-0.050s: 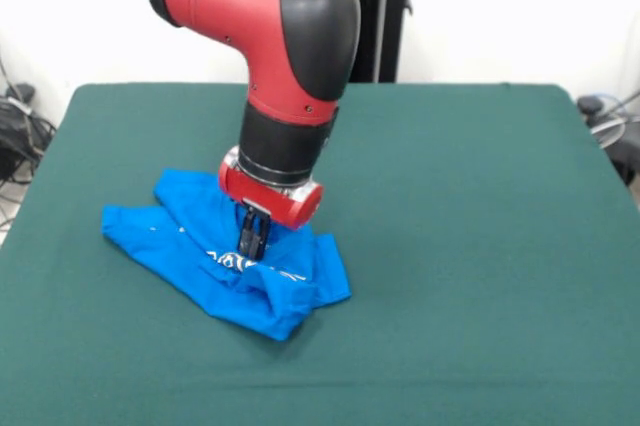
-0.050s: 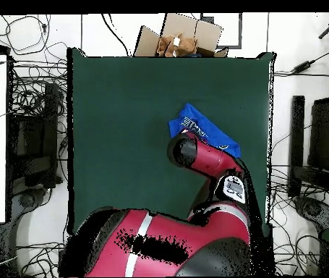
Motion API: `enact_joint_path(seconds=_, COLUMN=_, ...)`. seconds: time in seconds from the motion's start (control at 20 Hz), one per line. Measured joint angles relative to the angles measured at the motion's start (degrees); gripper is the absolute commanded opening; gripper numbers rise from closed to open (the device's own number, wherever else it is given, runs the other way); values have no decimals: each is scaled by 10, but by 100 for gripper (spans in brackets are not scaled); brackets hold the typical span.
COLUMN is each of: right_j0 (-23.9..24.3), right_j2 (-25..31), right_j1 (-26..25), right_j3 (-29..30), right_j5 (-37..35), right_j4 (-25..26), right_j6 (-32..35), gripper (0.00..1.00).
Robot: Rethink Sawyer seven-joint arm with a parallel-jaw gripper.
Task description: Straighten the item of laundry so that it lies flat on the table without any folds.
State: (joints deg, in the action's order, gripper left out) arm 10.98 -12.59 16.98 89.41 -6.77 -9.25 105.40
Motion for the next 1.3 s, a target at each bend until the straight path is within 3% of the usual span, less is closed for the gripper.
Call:
enact_joint_path(seconds=0.85, right_j0=-15, right_j2=-15, right_j1=-11, right_j3=-17, right_j5=-19, right_j4=-20, right_j6=0, gripper=0)
enact_joint_path(seconds=1.05, right_j0=-32, right_j2=-31, right_j1=-20, right_j3=-25, right_j5=-32, right_j4=-53, right_j6=0, gripper=0)
enact_joint_path(seconds=1.3, right_j0=-64, right_j2=-63, right_j1=-41, right_j3=-39, right_j5=-46, right_j4=-137, right_j6=3, gripper=0)
